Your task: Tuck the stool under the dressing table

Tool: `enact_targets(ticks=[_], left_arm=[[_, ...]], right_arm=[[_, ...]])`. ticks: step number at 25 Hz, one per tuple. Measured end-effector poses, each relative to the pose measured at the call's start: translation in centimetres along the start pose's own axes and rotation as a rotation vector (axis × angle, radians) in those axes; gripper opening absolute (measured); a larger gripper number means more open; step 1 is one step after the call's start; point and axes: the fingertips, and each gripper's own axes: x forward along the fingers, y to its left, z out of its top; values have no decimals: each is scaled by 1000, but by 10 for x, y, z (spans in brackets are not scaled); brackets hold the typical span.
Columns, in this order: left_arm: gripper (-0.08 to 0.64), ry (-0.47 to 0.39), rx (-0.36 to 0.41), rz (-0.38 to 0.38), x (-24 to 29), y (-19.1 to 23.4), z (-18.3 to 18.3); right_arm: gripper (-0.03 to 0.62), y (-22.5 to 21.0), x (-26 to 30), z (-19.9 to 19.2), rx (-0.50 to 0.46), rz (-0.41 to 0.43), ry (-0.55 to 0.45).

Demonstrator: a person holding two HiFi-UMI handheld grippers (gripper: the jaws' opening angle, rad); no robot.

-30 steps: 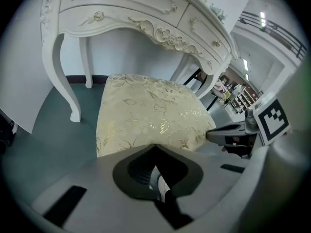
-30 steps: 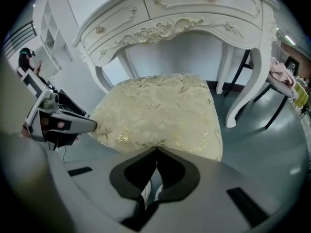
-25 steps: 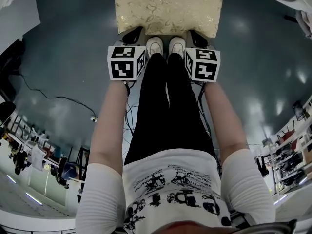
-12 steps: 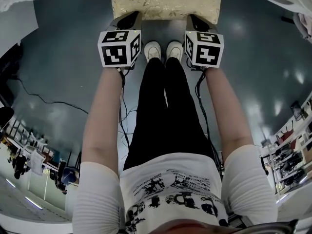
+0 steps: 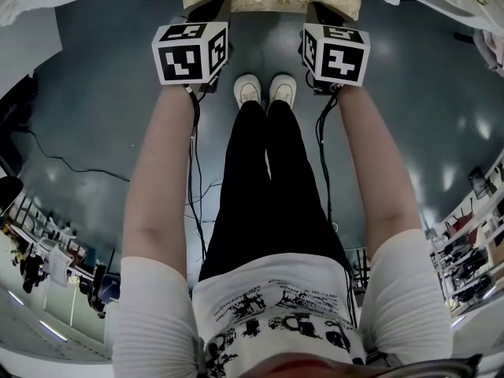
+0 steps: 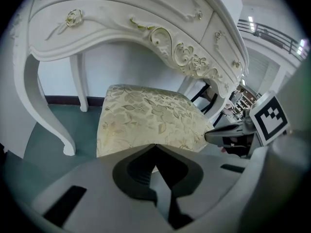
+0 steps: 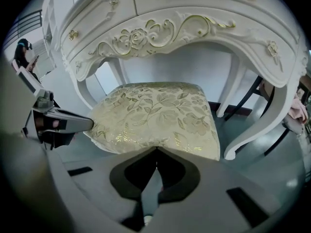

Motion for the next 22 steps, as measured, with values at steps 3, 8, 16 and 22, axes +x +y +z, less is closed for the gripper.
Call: enact_targets(ticks=[3,8,16,22], left_arm=[[20,-22,-26,-13,6,4,12],[20,-49,-25,-39,18,12,35],[20,-91,47,-3,33,29,67],[20,-122,151,-20,41,31,83]], right_arm=[[18,-5,6,12,-3,-1,-10],[18,-12,17,35,-15,-9,-35],[18,-17,35,66,-6,-3,-54],[18,-23,41,81,-29,-10,-69]])
